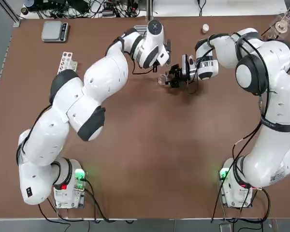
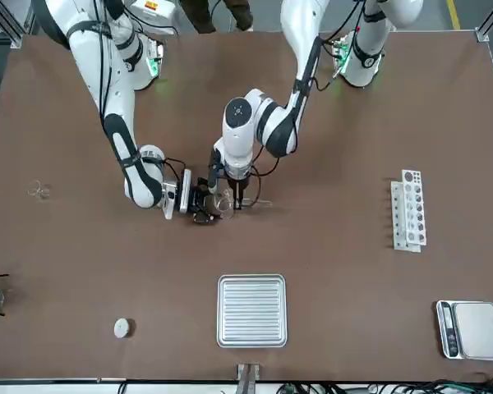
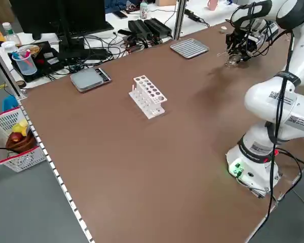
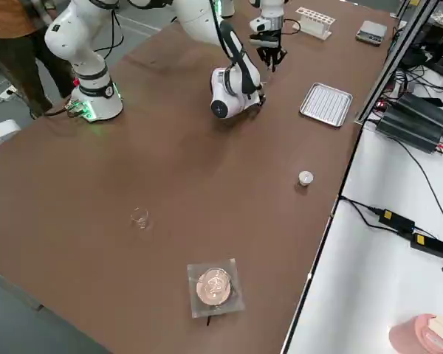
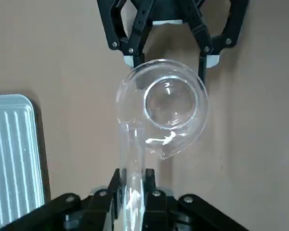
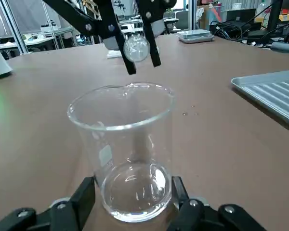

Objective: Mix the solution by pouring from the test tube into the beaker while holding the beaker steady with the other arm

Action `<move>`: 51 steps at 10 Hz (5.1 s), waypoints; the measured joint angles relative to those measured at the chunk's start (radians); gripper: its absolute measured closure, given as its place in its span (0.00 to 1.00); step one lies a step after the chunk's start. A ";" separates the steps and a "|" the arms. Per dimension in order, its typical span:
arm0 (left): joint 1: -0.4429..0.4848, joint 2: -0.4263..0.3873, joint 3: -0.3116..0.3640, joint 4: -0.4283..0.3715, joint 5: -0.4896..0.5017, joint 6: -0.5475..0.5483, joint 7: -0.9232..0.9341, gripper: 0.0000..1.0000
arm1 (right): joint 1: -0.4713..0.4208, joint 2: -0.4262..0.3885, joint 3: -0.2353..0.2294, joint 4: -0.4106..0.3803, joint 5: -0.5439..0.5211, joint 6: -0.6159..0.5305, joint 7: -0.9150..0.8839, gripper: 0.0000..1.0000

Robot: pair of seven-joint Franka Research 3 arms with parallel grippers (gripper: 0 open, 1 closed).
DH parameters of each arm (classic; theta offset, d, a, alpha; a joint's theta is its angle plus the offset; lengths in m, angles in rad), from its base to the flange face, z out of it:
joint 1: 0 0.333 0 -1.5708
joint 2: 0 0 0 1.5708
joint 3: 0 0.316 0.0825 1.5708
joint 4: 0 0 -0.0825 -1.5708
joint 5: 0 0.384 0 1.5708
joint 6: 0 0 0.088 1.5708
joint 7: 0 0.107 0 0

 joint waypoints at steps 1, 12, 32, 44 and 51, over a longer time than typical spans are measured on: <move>0.000 0.001 0.001 0.009 0.028 -0.011 -0.005 0.78 | 0.000 0.000 0.000 0.000 0.000 0.000 0.000 0.28; -0.025 0.028 0.002 0.050 0.157 -0.080 -0.060 0.78 | 0.000 0.000 0.000 0.001 0.000 0.000 0.000 0.29; -0.061 0.042 0.006 0.079 0.301 -0.126 -0.095 0.78 | -0.002 0.000 -0.001 0.001 0.000 0.005 0.000 0.28; 0.098 -0.021 0.074 0.128 -0.003 -0.152 -0.017 0.78 | -0.004 0.000 -0.001 0.002 0.000 0.005 0.000 0.14; 0.698 -0.246 -0.265 0.128 -0.247 -0.286 0.410 0.78 | -0.008 -0.002 -0.003 0.005 0.000 0.005 0.002 0.00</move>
